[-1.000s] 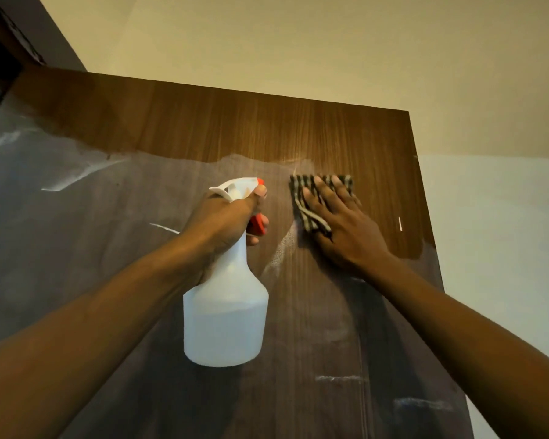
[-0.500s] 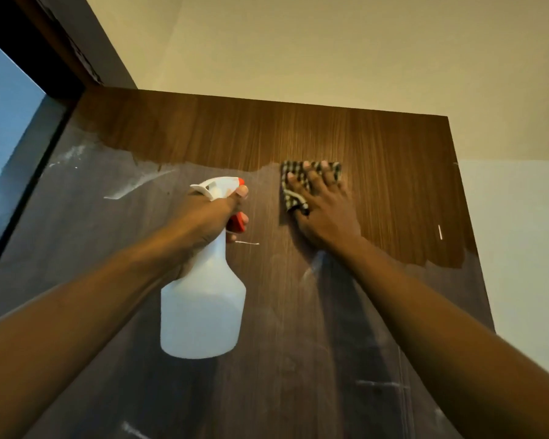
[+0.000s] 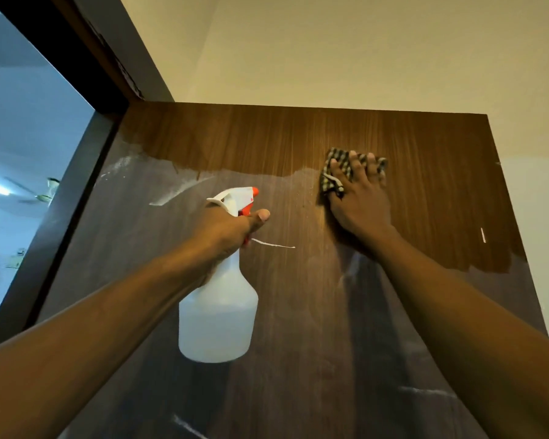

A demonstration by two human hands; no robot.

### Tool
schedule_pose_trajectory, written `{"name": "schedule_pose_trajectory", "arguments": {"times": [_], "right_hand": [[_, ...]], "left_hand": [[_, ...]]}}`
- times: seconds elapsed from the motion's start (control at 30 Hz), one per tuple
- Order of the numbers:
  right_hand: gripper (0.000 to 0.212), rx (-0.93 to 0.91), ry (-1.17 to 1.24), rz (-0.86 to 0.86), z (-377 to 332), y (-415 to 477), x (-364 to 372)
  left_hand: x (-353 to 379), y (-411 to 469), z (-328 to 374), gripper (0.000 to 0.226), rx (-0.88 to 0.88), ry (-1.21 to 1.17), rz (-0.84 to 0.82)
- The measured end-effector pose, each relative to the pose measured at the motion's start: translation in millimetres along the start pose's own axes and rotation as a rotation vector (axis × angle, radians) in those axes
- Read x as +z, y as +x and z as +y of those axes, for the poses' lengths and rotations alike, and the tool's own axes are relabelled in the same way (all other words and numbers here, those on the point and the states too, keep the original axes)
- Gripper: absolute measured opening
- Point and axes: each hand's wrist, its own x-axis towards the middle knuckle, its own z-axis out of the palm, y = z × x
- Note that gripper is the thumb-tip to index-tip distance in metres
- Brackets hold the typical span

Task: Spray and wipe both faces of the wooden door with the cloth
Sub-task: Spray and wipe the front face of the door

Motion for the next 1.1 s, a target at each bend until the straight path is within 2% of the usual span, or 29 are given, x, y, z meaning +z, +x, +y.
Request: {"name": "schedule_pose_trajectory", "arguments": {"times": [0.07, 0.13, 0.2, 0.27, 0.3, 0.37, 0.43, 0.5, 0.6, 0.73, 0.8, 0.87, 0.9, 1.0, 1.1], "right_hand": [[0.064, -0.116, 0.001, -0.016, -25.7, -2.6, 5.7], [0.068, -0.268, -0.019, -0.061, -39.8, -18.8, 13.4], [0.071, -0.400, -0.036, -0.117, -34.6, -45.3, 19.2], [0.070, -0.456, -0.029, -0.091, -13.3, -67.6, 22.3], [0.068, -0.425, -0.025, -0.051, -2.2, -73.1, 22.1], [0.064, -0.218, -0.007, 0.002, 7.4, -68.4, 19.2], [0.065, 0.014, 0.021, 0.051, -7.1, -46.9, 18.0], [0.066, 0.121, 0.033, 0.069, -32.5, -20.4, 15.8], [0.063, 0.100, 0.044, 0.057, -81.9, 12.3, 15.8], [0.064, -0.102, 0.037, 0.006, -164.9, 15.7, 31.5], [0.071, -0.210, 0.008, -0.076, -177.5, -10.7, 38.1], [0.069, -0.260, 0.014, -0.122, -157.1, -45.4, 38.4], [0.067, -0.228, 0.013, -0.127, -142.4, -59.7, 35.7], [0.067, 0.052, 0.006, -0.047, -119.2, -57.9, 24.6], [0.072, 0.186, -0.038, 0.030, -154.0, -12.5, 22.2]], "left_hand": [[-14.7, 7.0, 2.4, 0.049, 0.019, -0.072, -0.015], [-27.3, 12.3, 1.1, 0.036, 0.002, -0.111, -0.031], [-36.7, 17.0, -8.2, 0.025, -0.026, -0.112, -0.023], [-45.1, 21.2, -21.8, 0.019, -0.047, -0.132, -0.022], [-49.2, 22.2, -27.7, 0.020, -0.054, -0.142, -0.031], [-57.8, 23.8, -37.2, 0.032, -0.054, -0.156, -0.071], [-69.1, 26.5, -46.2, 0.039, -0.028, -0.129, -0.114], [-81.6, 29.5, -55.4, 0.040, 0.008, -0.086, -0.115], [-107.6, 39.8, -66.7, 0.041, 0.040, -0.077, -0.100], [-145.0, 60.6, -76.5, 0.036, 0.050, -0.094, -0.118], [-155.6, 70.3, -85.8, 0.037, 0.026, -0.112, -0.137], [-158.7, 74.9, -94.0, 0.042, 0.009, -0.121, -0.186], [-160.1, 75.9, -97.9, 0.044, 0.001, -0.132, -0.206], [-170.5, 79.0, -105.2, 0.044, -0.014, -0.171, -0.212], [-190.4, 80.5, -116.0, 0.032, -0.008, -0.179, -0.204]]}}
